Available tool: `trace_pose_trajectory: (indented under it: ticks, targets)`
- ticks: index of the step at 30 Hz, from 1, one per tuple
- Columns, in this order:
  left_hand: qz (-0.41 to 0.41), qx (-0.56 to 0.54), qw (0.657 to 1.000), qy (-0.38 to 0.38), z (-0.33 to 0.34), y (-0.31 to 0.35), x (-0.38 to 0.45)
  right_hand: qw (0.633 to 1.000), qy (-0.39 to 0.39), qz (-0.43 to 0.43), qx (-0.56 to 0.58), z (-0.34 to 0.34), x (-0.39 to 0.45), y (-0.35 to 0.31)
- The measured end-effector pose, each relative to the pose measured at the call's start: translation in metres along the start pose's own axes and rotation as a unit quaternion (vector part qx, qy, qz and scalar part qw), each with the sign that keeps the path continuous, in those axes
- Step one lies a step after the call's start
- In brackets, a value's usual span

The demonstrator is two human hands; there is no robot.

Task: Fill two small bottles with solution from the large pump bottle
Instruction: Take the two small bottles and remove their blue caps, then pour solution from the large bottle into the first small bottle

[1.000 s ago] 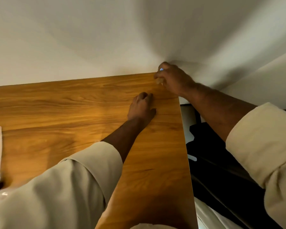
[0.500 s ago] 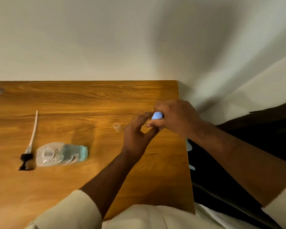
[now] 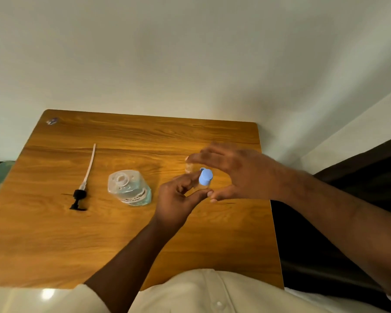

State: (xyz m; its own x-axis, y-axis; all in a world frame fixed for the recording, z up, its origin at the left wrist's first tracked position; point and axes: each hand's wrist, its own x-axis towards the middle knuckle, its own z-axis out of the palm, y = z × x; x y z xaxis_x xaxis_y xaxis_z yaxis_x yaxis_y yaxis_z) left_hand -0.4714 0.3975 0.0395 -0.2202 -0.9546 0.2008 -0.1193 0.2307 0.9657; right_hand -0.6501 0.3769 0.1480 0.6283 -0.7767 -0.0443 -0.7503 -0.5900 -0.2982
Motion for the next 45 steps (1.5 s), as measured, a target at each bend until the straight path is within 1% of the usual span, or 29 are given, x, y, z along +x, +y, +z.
trace_pose_trajectory:
  ticks: [2, 3, 4, 6, 7, 8, 9, 10, 11, 12, 13, 14, 15, 16, 17, 19, 21, 22, 24, 25, 27, 29, 30, 32, 36, 42, 45]
  targets:
    - [-0.010, 0.004, 1.000, -0.003, -0.008, 0.000, -0.002, 0.996, 0.010, 0.043, -0.080, -0.005, 0.010, -0.013]
    - [-0.016, 0.002, 1.000, -0.011, -0.011, 0.001, -0.001, 0.993, -0.001, 0.047, -0.108, -0.006, 0.015, -0.019]
    - [-0.018, 0.006, 1.000, -0.017, -0.014, 0.003, 0.000, 0.994, -0.027, 0.033, -0.098, -0.006, 0.019, -0.025]
    - [-0.020, 0.018, 1.000, -0.015, -0.019, 0.002, 0.002, 0.997, -0.074, -0.018, 0.001, -0.009, 0.024, -0.035]
    - [-0.021, 0.016, 1.000, -0.007, -0.023, 0.002, 0.003, 0.995, -0.082, -0.025, 0.044, -0.012, 0.024, -0.038]
    - [-0.019, 0.009, 1.000, -0.004, -0.026, -0.001, 0.003, 0.996, -0.073, -0.011, 0.057, -0.014, 0.024, -0.040]
    - [-0.017, -0.002, 1.000, -0.001, -0.029, -0.003, 0.003, 0.998, -0.050, 0.013, 0.036, -0.017, 0.026, -0.042]
    - [-0.025, -0.007, 1.000, -0.003, -0.031, -0.005, 0.004, 0.998, -0.036, 0.046, -0.017, -0.018, 0.029, -0.044]
    - [-0.032, -0.010, 0.999, -0.013, -0.032, -0.006, 0.006, 0.993, -0.039, 0.074, -0.078, -0.017, 0.034, -0.046]
    - [-0.033, -0.006, 0.999, -0.020, -0.033, -0.008, 0.008, 0.987, -0.067, 0.085, -0.123, -0.015, 0.039, -0.048]
    - [-0.030, 0.003, 0.999, -0.029, -0.033, -0.008, 0.010, 0.982, -0.102, 0.080, -0.141, -0.015, 0.043, -0.051]
    - [-0.037, 0.018, 0.998, -0.041, -0.033, -0.010, 0.012, 0.978, -0.134, 0.067, -0.143, -0.016, 0.047, -0.052]
    - [-0.039, 0.021, 0.998, -0.047, -0.033, -0.012, 0.013, 0.978, -0.150, 0.052, -0.134, -0.019, 0.050, -0.052]
    - [-0.048, 0.017, 0.997, -0.054, -0.032, -0.014, 0.014, 0.980, -0.146, 0.037, -0.128, -0.024, 0.052, -0.050]
    - [-0.057, 0.008, 0.997, -0.056, -0.031, -0.019, 0.015, 0.985, -0.122, 0.025, -0.118, -0.029, 0.052, -0.045]
    - [-0.090, -0.005, 0.995, -0.053, -0.029, -0.026, 0.015, 0.998, -0.031, 0.019, -0.055, -0.036, 0.050, -0.031]
    - [-0.103, -0.001, 0.993, -0.060, -0.026, -0.037, 0.018, 0.997, 0.044, 0.050, 0.031, -0.033, 0.046, -0.014]
    - [-0.110, 0.001, 0.992, -0.061, -0.024, -0.043, 0.020, 0.993, 0.064, 0.075, 0.060, -0.025, 0.043, -0.004]
    - [-0.115, 0.019, 0.991, -0.061, -0.020, -0.059, 0.022, 0.978, 0.083, 0.140, 0.132, 0.001, 0.038, 0.014]
    - [-0.121, 0.028, 0.990, -0.061, -0.018, -0.067, 0.024, 0.964, 0.095, 0.176, 0.173, 0.020, 0.036, 0.022]
    - [-0.153, 0.042, 0.985, -0.063, -0.013, -0.078, 0.027, 0.930, 0.123, 0.253, 0.238, 0.064, 0.033, 0.037]
    - [-0.187, 0.051, 0.979, -0.069, -0.010, -0.089, 0.030, 0.896, 0.145, 0.314, 0.280, 0.108, 0.032, 0.050]
    - [-0.206, 0.052, 0.974, -0.071, -0.008, -0.097, 0.031, 0.883, 0.147, 0.337, 0.293, 0.129, 0.032, 0.056]
    - [-0.237, 0.058, 0.967, -0.079, -0.005, -0.113, 0.034, 0.868, 0.134, 0.372, 0.300, 0.168, 0.033, 0.065]
    - [-0.274, 0.075, 0.954, -0.091, -0.001, -0.136, 0.039, 0.864, 0.103, 0.414, 0.268, 0.222, 0.038, 0.080]
    - [-0.290, 0.098, 0.947, -0.095, -0.003, -0.158, 0.039, 0.845, 0.102, 0.416, 0.319, 0.252, 0.045, 0.088]
    - [-0.284, 0.120, 0.945, -0.112, -0.007, -0.160, 0.037, 0.852, 0.099, 0.404, 0.318, 0.256, 0.046, 0.090]
